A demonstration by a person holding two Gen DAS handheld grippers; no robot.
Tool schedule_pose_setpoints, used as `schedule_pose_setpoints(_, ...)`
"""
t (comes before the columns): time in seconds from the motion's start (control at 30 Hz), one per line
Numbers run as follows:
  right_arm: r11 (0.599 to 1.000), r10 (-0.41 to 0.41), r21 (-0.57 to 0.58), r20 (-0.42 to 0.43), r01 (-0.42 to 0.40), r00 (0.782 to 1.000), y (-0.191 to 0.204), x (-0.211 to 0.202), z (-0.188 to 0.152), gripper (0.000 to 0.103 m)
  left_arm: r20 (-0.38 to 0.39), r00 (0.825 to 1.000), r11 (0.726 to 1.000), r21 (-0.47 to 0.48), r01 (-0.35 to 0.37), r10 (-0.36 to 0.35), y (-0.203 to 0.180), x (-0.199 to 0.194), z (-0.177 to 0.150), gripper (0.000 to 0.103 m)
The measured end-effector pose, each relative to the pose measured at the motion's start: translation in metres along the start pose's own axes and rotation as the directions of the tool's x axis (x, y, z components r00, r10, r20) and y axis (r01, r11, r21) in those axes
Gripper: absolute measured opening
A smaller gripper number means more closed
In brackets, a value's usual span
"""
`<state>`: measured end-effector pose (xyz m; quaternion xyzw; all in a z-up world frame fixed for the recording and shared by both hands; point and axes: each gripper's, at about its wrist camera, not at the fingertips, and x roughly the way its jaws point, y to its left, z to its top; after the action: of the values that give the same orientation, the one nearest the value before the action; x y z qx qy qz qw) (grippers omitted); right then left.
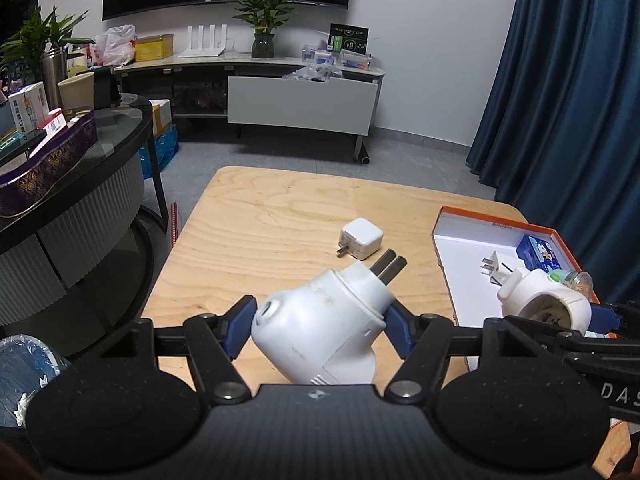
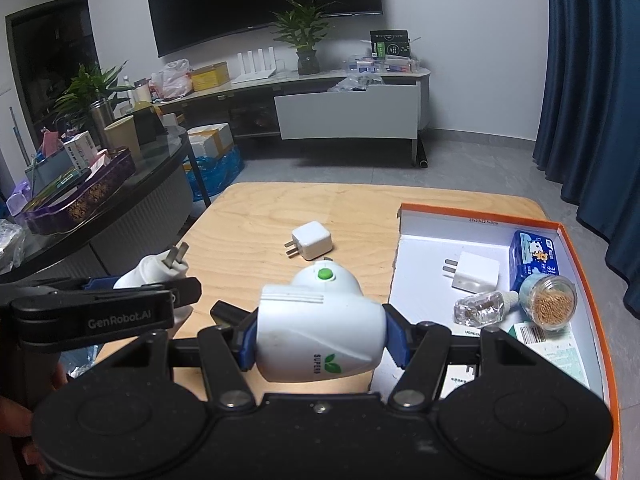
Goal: Organize rigid objects
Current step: 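Carry diffuser with left tool while right tool carries its diffuser to orange-rimmed box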
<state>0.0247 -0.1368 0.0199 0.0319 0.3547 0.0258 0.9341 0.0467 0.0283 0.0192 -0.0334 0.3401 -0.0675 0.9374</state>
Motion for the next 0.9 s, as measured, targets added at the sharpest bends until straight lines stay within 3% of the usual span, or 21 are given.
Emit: schedule_pose_setpoints(0.9,1.000,-0.015,0.024,-0.008,0.015,1.000,-0.010,-0.003,-0.008,0.073,-0.018,1.000,1.000,0.016,0.020,-0.019,-0.010,0.004,-0.005,0.068)
